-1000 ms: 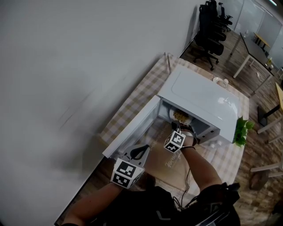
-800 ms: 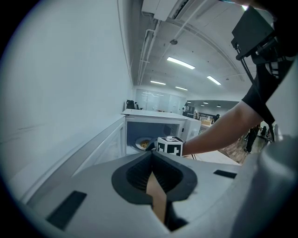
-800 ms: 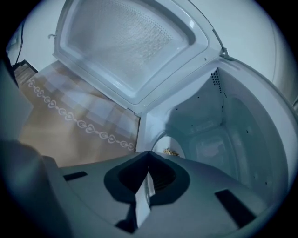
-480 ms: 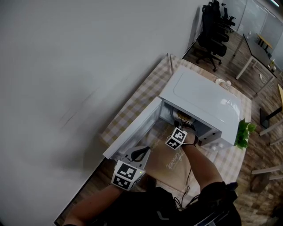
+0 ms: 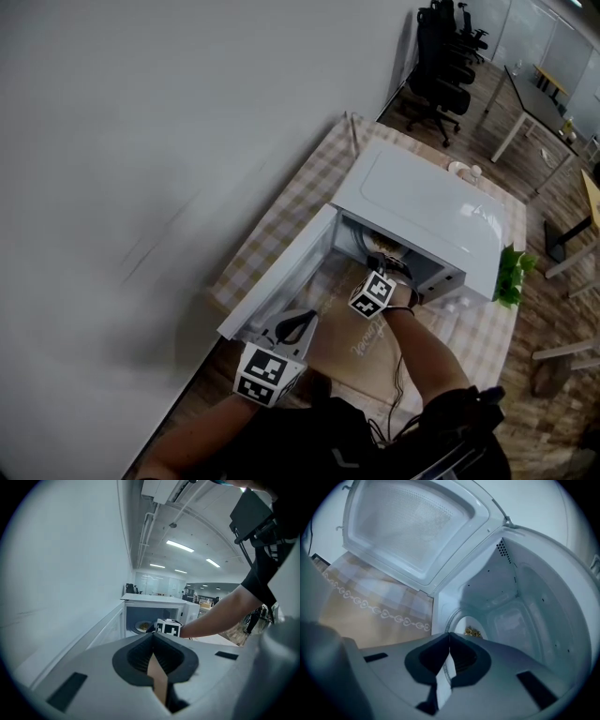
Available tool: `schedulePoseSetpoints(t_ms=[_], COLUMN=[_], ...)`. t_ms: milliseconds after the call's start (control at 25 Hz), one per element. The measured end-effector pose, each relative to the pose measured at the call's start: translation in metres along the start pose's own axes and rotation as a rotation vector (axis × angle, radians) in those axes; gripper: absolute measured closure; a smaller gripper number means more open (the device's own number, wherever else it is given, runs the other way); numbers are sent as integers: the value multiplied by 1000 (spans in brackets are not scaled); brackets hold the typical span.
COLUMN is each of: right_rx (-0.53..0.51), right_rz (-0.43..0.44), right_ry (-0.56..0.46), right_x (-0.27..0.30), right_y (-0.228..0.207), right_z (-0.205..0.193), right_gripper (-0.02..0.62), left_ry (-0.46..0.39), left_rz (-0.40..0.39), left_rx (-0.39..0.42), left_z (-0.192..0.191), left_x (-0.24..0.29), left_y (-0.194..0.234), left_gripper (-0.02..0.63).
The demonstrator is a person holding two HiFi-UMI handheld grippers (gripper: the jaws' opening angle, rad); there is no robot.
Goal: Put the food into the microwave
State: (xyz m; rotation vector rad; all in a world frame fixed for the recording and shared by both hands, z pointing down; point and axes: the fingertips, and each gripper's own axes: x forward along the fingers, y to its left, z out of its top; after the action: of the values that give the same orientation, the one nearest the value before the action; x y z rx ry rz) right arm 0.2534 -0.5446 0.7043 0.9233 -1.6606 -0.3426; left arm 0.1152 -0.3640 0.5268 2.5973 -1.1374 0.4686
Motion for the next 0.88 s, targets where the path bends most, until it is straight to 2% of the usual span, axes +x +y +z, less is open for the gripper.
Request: schedulePoseSetpoints(t_ms=[280, 480, 640, 880], right_rx=[170, 267, 371, 509], right_rz=[-4, 5, -32, -92], right_ry=[-33, -93, -112, -156], right_x=[-41, -84, -120, -179], right_y=[5, 18, 16, 16], right_z=[4, 21, 24, 44], right_gripper=[588, 588, 588, 588], left_ry=[-42, -53, -85, -128], left_rz=[-69, -130, -206, -252], left_rx=[28, 40, 72, 65], left_z=[11, 12, 18, 29], left_x=[-12, -31, -40, -68], left_y=[-9, -18, -30, -26], left_gripper=[597, 597, 597, 597])
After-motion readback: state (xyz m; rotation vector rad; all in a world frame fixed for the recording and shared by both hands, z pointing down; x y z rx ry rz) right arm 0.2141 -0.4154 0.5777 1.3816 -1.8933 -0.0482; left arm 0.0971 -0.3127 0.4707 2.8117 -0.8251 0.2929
